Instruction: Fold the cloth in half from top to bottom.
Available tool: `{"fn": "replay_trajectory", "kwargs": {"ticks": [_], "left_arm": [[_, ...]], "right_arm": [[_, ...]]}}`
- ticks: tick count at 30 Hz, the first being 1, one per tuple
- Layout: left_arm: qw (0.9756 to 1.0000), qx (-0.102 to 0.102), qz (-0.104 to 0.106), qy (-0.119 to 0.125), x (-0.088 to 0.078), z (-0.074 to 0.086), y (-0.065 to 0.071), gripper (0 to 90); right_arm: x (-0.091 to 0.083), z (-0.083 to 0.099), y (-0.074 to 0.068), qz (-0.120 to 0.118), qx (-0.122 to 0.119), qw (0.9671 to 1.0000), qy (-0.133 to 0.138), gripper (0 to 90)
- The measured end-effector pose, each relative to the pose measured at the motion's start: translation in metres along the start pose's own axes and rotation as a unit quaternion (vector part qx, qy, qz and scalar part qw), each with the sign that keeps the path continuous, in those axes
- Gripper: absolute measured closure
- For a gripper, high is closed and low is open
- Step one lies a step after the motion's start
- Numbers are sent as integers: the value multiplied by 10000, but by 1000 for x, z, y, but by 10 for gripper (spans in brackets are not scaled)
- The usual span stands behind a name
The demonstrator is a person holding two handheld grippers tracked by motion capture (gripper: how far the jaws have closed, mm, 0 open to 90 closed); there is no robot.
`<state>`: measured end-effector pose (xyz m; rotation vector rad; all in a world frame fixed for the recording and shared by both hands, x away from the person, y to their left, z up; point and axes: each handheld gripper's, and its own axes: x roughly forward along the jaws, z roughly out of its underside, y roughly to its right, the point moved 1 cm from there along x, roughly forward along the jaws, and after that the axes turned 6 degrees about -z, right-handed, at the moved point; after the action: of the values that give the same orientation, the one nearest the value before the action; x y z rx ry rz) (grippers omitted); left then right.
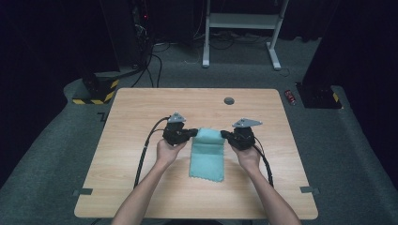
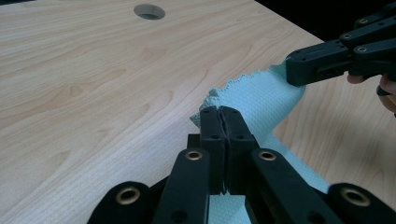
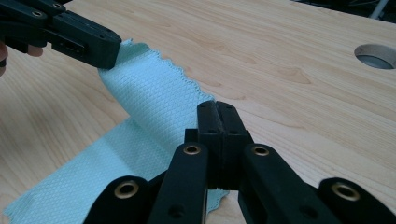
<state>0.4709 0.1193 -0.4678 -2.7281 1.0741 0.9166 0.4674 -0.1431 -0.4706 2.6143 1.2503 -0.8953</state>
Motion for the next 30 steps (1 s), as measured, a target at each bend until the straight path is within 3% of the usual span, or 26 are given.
{"fn": "replay_trajectory", "kwargs": {"ticks": [14,20,30], "left_arm": [[9999,50,111,-18,-8,13,7,885],[9996,238,98,-120,-10,14,14,886],[9997,144,192,-44,-14,20,16,886]], "right_arm": [[-6,11,-12,-130,-40,9999,-22,900],[-8,15,-12,-185,10,9998,-32,900],[-13,18,-15,-300,6,9995,-22,900]]}}
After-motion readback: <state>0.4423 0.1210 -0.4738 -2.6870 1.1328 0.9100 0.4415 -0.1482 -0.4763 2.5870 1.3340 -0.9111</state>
